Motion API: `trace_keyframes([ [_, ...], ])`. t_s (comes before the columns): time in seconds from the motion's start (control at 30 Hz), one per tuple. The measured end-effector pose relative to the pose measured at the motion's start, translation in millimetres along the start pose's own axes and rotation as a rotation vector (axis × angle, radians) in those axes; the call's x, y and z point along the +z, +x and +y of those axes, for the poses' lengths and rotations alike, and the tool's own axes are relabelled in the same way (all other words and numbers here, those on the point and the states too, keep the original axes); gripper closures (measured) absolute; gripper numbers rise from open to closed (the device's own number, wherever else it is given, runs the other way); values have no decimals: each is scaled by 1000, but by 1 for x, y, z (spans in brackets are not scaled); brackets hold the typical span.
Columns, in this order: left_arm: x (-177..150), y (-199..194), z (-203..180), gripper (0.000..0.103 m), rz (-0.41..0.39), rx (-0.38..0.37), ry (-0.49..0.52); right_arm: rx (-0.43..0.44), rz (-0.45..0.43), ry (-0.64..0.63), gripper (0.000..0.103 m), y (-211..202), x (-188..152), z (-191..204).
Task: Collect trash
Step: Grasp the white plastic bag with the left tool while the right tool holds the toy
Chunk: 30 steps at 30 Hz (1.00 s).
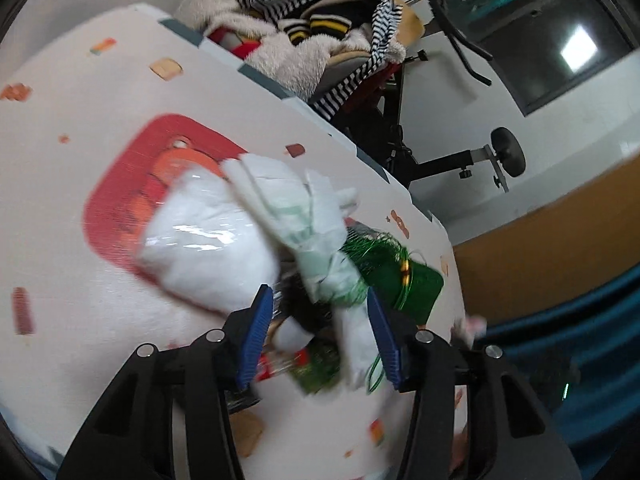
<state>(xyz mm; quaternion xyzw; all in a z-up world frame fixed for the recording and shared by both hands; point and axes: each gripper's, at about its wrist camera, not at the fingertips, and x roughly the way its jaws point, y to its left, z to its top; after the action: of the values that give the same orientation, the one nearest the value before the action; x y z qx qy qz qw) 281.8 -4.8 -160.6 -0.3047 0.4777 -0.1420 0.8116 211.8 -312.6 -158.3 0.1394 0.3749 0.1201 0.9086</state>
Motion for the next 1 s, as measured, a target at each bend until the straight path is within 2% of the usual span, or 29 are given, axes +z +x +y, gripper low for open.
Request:
trace_keyframes([
  [0.1, 5, 17, -5, 54, 19, 3, -30, -5, 11, 16, 84, -11, -12, -5],
  [0.23, 9, 39, -6, 55, 45, 63, -49, -5, 15, 15, 84, -25, -21, -8],
  [0.27, 9, 42, -4, 65, 49, 64, -59, -5, 12, 13, 84, -29, -22, -8],
  [0.33, 9, 40, -4, 67, 40, 71, -58, -4, 7, 10, 84, -35, -22, -9],
  [0.7, 23, -51, -62, 68, -145, 87, 246, 33, -52, -8, 84, -75, -24, 9],
  [0.9, -3, -106, -79, 68, -193, 80, 403, 47, -67, -36, 84, -99, -27, 26],
  [1.0, -24, -129, -74, 68, -199, 37, 419, 53, -68, -49, 84, -111, -30, 34],
])
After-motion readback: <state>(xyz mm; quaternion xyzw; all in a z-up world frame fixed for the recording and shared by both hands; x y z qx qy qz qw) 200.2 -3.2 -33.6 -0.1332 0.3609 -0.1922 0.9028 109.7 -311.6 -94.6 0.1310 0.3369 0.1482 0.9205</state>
